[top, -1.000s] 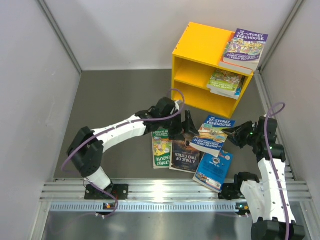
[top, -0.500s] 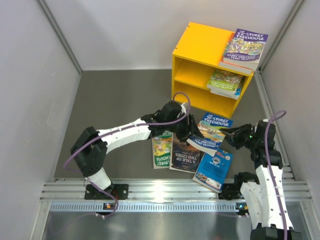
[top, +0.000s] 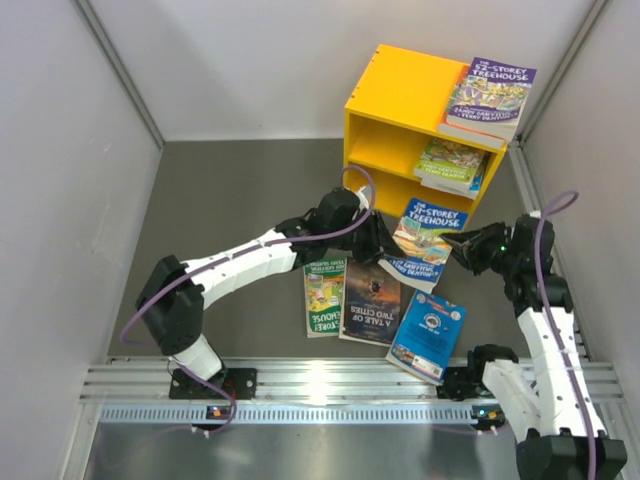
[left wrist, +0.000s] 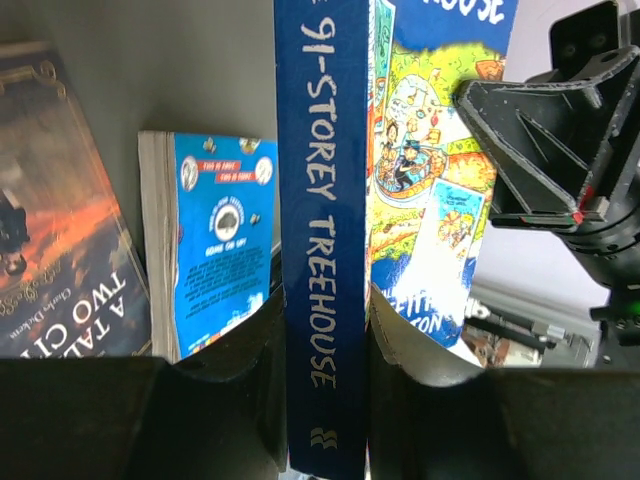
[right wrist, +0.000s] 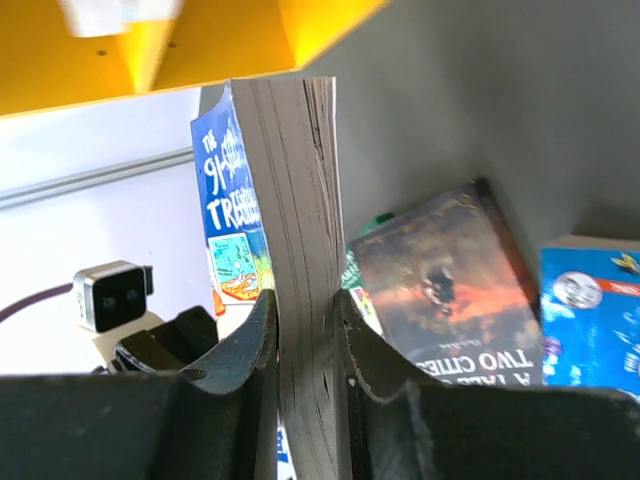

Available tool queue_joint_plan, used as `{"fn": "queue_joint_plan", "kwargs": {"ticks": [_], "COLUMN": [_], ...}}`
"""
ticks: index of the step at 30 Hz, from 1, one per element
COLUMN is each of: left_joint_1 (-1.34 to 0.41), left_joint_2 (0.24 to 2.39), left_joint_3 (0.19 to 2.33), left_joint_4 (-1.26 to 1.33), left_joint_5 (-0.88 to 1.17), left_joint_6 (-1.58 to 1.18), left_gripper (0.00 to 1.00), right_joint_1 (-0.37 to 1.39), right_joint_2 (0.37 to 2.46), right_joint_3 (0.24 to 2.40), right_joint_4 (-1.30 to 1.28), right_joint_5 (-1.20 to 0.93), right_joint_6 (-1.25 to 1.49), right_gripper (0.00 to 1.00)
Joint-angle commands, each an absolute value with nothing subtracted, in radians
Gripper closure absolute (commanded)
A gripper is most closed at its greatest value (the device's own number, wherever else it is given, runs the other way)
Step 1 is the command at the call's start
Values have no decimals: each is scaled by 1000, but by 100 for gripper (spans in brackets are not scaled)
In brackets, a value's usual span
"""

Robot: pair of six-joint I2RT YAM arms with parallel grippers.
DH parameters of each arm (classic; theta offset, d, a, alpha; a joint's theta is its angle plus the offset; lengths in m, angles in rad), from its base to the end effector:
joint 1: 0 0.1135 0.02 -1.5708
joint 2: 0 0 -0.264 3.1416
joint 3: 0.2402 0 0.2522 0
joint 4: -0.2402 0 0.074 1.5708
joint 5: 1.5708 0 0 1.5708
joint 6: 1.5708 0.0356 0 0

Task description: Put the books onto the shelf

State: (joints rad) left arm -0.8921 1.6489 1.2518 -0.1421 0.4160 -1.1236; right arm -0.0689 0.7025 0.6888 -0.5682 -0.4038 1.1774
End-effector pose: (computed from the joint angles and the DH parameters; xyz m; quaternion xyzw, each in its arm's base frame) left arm 0.2281 -0.3057 0.2826 0.0029 0.8572 -0.5040 0.1056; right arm 0.1540 0.0034 0.2821 0.4260 0.7558 0.3948 0.3024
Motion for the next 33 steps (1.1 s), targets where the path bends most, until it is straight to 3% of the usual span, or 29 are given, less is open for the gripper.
{"fn": "queue_joint_plan", "kwargs": {"ticks": [1, 16, 33], "left_joint_1": [-904, -887, -793], "left_joint_2": [1597, 1595, 1819], "left_joint_3": [1304, 1414, 1715], "left_joint_4": [-112, -144, -204], "left_joint_5": [365, 324, 406], "left_joint_6": [-1068, -982, -922], "left_gripper": [100, 100, 100], "right_joint_1": [-15, 60, -23], "right_joint_2": [750, 945, 1104], "right_joint_3": [871, 1118, 1215], "right_joint_4": [-437, -405, -387], "right_joint_5": [-483, -460, -407], "right_joint_6": [1220, 1224, 1198], "right_gripper": [100, 100, 100]}}
